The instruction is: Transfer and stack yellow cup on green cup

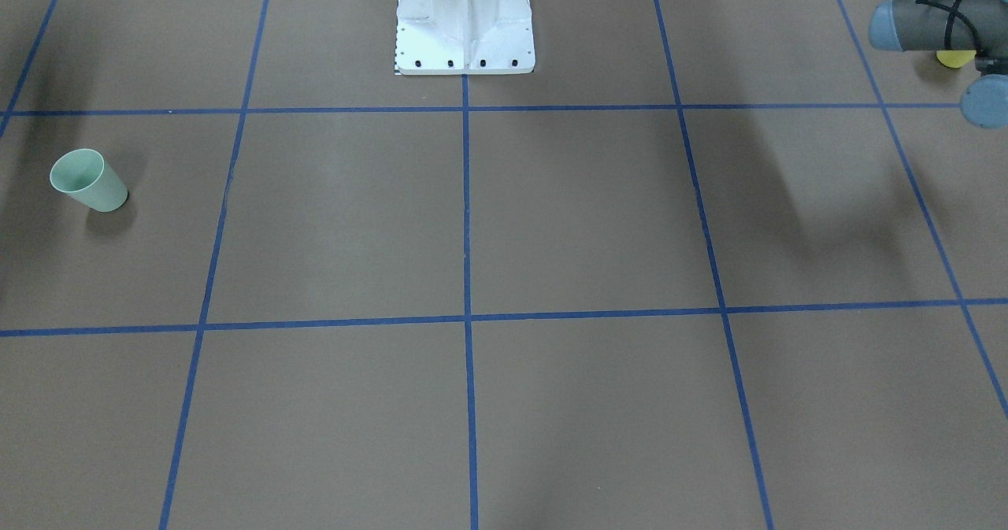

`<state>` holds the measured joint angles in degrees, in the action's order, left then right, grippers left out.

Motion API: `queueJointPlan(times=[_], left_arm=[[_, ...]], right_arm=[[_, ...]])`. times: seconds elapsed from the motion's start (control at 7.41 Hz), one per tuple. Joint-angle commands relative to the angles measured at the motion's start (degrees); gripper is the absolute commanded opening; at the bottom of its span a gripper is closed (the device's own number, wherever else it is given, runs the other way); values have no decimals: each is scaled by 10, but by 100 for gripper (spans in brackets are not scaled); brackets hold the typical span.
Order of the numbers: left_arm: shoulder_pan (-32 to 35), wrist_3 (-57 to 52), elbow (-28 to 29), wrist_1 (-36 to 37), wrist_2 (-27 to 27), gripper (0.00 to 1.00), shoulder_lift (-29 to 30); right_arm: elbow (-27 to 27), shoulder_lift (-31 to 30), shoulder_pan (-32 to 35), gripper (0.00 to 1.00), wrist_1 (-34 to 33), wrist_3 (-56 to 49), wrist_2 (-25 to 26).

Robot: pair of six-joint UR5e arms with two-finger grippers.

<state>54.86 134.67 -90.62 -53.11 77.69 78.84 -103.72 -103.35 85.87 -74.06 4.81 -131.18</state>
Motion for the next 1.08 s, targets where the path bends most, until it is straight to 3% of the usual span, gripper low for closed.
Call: queueJointPlan(times=[0.0, 0.41, 0.95], left_arm=[[-35, 46, 60, 76, 98, 100, 57], [-37, 60, 69, 112, 190, 100, 73], [-55, 117, 80, 102, 236, 100, 81]], right_arm=[[1, 1, 0, 100, 4, 0, 0], [1, 1, 0, 100, 5, -2, 0], [0, -4, 0, 100, 5, -6, 0]])
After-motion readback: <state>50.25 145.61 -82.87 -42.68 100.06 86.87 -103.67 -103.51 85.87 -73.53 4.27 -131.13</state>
